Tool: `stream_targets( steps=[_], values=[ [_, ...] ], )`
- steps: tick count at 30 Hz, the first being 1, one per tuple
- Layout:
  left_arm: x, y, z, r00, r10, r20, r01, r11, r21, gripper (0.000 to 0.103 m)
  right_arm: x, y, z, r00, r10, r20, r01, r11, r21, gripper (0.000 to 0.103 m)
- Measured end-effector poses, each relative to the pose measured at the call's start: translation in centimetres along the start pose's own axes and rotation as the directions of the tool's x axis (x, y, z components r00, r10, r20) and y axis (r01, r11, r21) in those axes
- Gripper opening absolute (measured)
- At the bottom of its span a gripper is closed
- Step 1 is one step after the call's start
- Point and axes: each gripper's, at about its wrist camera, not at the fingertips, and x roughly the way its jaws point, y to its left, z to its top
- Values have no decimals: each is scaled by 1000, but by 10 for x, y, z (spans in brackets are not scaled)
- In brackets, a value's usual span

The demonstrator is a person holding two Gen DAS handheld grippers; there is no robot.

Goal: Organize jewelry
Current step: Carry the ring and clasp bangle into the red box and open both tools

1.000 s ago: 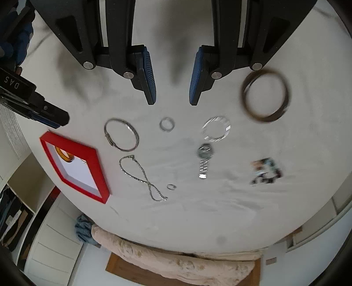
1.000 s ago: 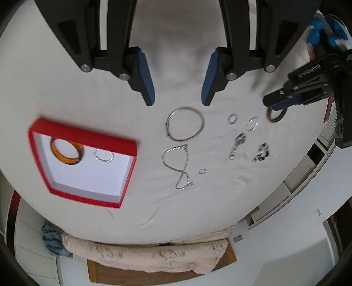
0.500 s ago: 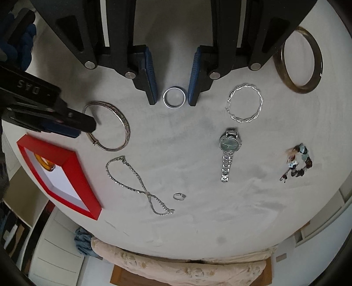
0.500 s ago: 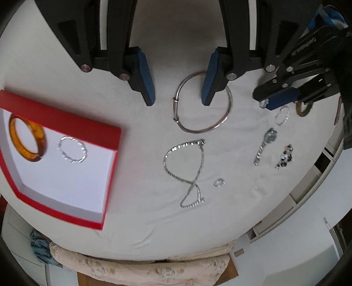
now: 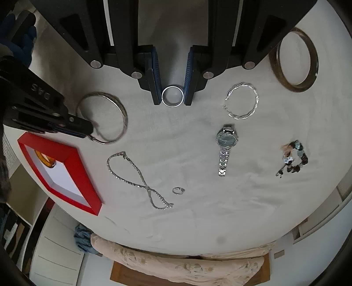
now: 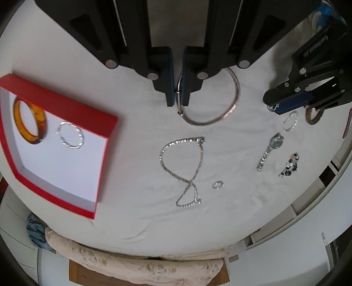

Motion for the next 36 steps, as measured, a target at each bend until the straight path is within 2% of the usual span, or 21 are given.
stream_targets(
  steps=[11,18,27,36],
  values=[
    [-48,-6,1,999,-29,44,31,999,-23,20,-66,4,-8,998,-13,65,12,1000,7,5],
    [-71,-29,15,994,-73,83,75,997,-14,20,-111,-9,1,989,-51,140,49,999,19,5],
    [-49,-87,63,985,-141,95,136,989,61,20,-131,-84,30,971,-135,198,116,988,104,5],
    [5,-160,125,975,-215,59,207,971,115,20,-104,-172,64,959,-206,196,175,971,165,5]
  ],
)
